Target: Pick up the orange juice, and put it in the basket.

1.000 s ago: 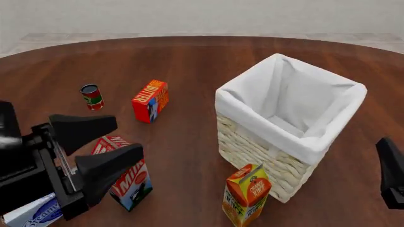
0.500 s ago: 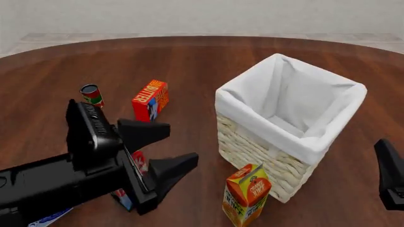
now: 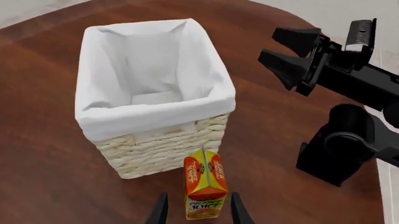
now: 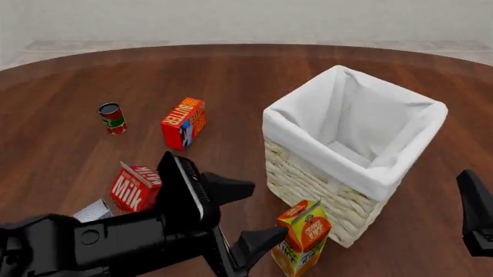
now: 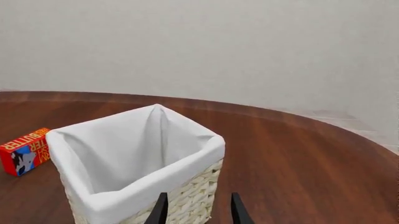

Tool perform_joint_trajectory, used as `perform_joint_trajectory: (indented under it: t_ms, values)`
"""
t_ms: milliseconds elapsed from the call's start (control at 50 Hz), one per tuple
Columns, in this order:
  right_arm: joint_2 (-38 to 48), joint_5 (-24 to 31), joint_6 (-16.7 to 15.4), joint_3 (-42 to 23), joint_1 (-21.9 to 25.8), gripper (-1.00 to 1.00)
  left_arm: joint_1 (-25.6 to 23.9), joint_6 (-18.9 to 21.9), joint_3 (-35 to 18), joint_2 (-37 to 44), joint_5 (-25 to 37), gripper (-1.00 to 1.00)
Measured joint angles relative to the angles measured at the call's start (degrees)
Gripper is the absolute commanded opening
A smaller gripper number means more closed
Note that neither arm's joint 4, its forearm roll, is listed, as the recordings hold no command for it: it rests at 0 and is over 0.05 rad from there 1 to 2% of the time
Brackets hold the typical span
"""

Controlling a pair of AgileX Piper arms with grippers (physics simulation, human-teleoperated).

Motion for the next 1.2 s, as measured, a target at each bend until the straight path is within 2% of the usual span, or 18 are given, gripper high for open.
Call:
perform_joint_trajectory:
  t_ms: [500,1200]
  values:
    - [0.0,0.3,0.6,-0.4,-0.1,1.0,-0.6,1.2,-0.6,11.9,-6.4,1.0]
    - [0.0,0.1,1.1,0.1,0.0,1.0,-2.6,0.0,-2.9,19.6,-8.0,1.0]
